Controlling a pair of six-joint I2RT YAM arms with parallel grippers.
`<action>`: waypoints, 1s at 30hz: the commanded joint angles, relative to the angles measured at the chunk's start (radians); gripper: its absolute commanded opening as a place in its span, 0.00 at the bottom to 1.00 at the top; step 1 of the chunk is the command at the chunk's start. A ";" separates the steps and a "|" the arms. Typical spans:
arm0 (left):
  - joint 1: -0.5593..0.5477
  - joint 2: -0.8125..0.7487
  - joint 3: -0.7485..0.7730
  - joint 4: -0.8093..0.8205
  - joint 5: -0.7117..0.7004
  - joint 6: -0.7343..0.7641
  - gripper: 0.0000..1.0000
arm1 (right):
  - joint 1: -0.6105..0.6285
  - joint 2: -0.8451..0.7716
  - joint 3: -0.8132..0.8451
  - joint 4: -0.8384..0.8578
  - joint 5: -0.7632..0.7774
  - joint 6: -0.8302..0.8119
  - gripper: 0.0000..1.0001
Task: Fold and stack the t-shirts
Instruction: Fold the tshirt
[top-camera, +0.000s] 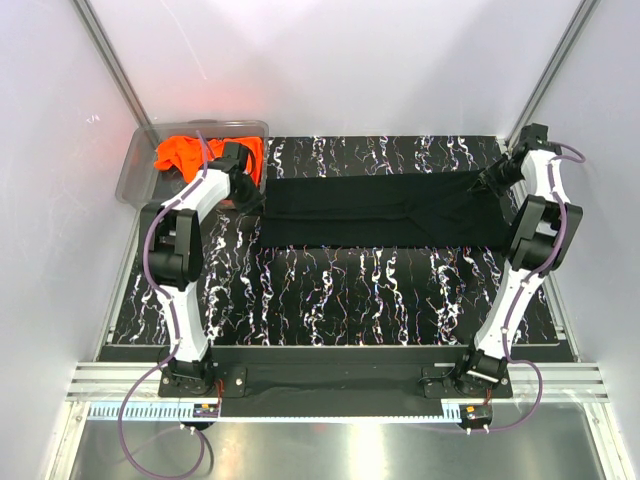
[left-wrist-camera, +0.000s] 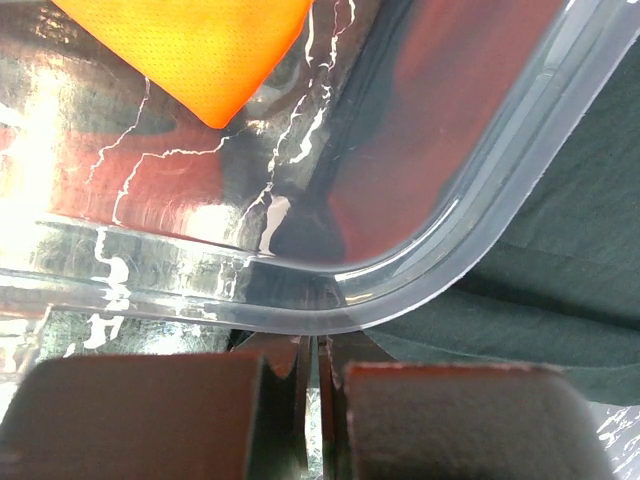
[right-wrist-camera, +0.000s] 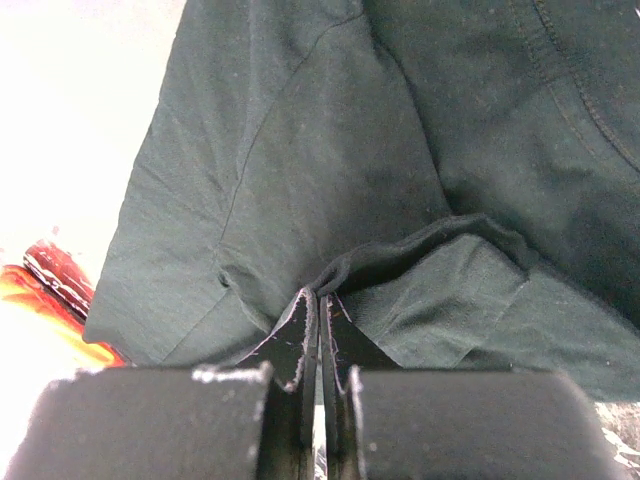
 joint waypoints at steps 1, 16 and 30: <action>0.011 0.014 0.048 0.020 -0.040 -0.005 0.00 | 0.003 0.012 0.058 -0.006 -0.019 -0.019 0.00; 0.002 -0.160 0.005 0.026 -0.069 0.119 0.50 | 0.003 0.193 0.371 -0.138 -0.013 -0.078 0.43; -0.213 -0.435 -0.193 0.116 -0.024 0.253 0.47 | 0.316 -0.182 -0.022 -0.068 0.220 -0.124 0.41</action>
